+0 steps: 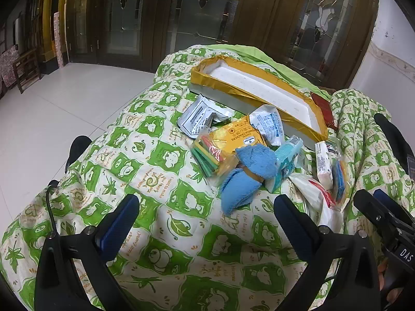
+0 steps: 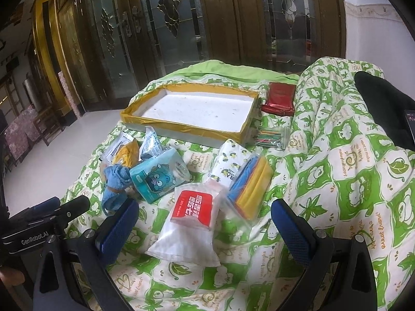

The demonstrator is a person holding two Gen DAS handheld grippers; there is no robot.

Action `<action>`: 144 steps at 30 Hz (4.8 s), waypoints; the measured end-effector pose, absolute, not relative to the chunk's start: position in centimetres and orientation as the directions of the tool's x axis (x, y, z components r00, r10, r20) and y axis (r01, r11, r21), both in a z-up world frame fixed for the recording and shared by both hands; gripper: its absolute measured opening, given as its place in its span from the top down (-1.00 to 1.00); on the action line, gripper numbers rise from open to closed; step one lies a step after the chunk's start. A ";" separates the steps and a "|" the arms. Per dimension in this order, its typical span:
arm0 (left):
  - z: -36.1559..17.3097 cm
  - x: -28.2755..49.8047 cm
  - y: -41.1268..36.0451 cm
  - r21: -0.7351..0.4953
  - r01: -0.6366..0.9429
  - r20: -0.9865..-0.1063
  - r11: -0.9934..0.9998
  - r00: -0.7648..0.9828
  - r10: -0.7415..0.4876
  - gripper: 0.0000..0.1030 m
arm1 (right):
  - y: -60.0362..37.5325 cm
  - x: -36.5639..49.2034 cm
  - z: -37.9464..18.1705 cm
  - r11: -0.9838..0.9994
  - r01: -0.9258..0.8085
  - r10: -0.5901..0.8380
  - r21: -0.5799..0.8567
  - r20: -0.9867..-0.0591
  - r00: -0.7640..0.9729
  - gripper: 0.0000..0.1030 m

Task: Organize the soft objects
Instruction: 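Move the left tool toward the blue knitted doll, then grasp the blue knitted doll with the left tool while the right tool grasps the white tissue pack, then lift the blue doll with the left tool and carry it toward the foam box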

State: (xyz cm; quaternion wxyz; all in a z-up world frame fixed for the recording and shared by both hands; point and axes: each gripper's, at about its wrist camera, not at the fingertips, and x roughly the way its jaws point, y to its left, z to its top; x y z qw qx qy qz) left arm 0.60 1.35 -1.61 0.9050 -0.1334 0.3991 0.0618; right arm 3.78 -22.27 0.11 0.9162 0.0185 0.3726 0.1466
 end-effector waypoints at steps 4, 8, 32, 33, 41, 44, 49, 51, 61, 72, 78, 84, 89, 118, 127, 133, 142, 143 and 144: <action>-1.6 0.7 0.9 -0.197 -0.201 -0.738 0.960 0.675 -0.010 -1.00 | -22.4 3.9 0.1 0.960 -0.244 0.271 0.138 -0.683 0.678 -0.99; -1.9 1.5 0.0 -0.192 -0.154 -0.755 0.969 0.655 -0.046 -1.00 | -22.6 4.2 -0.1 0.963 -0.233 0.260 0.137 -0.695 0.671 -0.99; -4.4 5.7 -3.0 -0.154 -0.018 -0.813 0.988 0.571 -0.116 0.37 | -20.7 6.6 -3.5 0.947 -0.273 0.296 0.171 -0.798 0.526 -0.64; -4.4 5.7 -3.0 -0.161 -0.018 -0.812 0.987 0.570 -0.122 0.43 | -20.6 6.9 -3.6 0.945 -0.272 0.302 0.181 -0.799 0.519 -0.62; -4.6 5.3 -3.0 -0.205 -0.013 -0.809 0.979 0.565 -0.162 0.53 | -19.9 8.5 -4.9 0.932 -0.257 0.352 0.257 -0.817 0.457 -0.14; -4.6 5.0 -3.2 -0.226 -0.007 -0.808 0.974 0.561 -0.183 0.56 | -20.0 8.4 -4.8 0.927 -0.262 0.363 0.267 -0.813 0.455 -0.07; -4.5 4.0 -2.9 -0.270 -0.005 -0.800 0.963 0.558 -0.221 0.61 | -20.1 7.6 -4.1 0.912 -0.297 0.395 0.282 -0.797 0.457 -0.01; -4.4 3.7 -2.8 -0.273 -0.005 -0.798 0.962 0.560 -0.224 0.61 | -20.0 7.0 -3.8 0.901 -0.321 0.416 0.290 -0.787 0.455 0.01; -3.8 3.4 -2.3 -0.285 0.000 -0.776 0.958 0.587 -0.231 0.64 | -20.8 5.5 -2.6 0.869 -0.352 0.483 0.349 -0.753 0.447 0.02; -5.0 5.3 -3.1 -0.233 0.004 -0.805 0.972 0.560 -0.196 0.63 | -20.2 5.4 -3.0 0.874 -0.363 0.467 0.324 -0.768 0.439 0.02; -5.4 5.8 -3.2 -0.242 -0.004 -0.811 0.970 0.549 -0.200 0.15 | -20.2 5.5 -3.1 0.874 -0.362 0.467 0.326 -0.772 0.432 0.02; -5.7 6.0 -3.1 -0.235 -0.023 -0.818 0.972 0.545 -0.185 -0.28 | -20.2 5.6 -3.1 0.873 -0.362 0.468 0.327 -0.771 0.433 0.02; -5.9 6.4 -3.5 -0.217 -0.017 -0.825 0.976 0.538 -0.174 0.59 | -20.2 5.6 -3.2 0.874 -0.360 0.467 0.327 -0.772 0.432 0.02; -0.3 1.6 -2.5 -0.362 0.066 -0.666 0.930 0.680 -0.307 0.78 | -20.8 5.2 -1.9 0.873 -0.370 0.471 0.317 -0.742 0.477 0.02; 4.0 -0.2 -1.4 -0.404 0.091 -0.567 0.910 0.756 -0.327 0.78 | -20.8 5.2 -1.9 0.873 -0.370 0.472 0.318 -0.743 0.476 0.02; 5.8 -0.7 -0.6 -0.437 0.121 -0.518 0.891 0.776 -0.360 0.78 | -20.7 5.1 -1.8 0.872 -0.371 0.473 0.319 -0.741 0.476 0.02; 2.9 -0.6 -1.4 -0.476 0.149 -0.553 0.867 0.715 -0.427 0.78 | -20.9 5.1 -1.6 0.874 -0.365 0.473 0.321 -0.736 0.484 0.02; 3.2 -0.5 -1.6 -0.438 0.154 -0.562 0.885 0.722 -0.404 0.78 | -20.9 5.1 -1.8 0.874 -0.362 0.473 0.324 -0.739 0.479 0.02; 3.2 -0.4 -2.2 -0.354 0.130 -0.599 0.926 0.728 -0.332 0.78 | -20.9 5.1 -1.8 0.873 -0.361 0.474 0.326 -0.741 0.476 0.02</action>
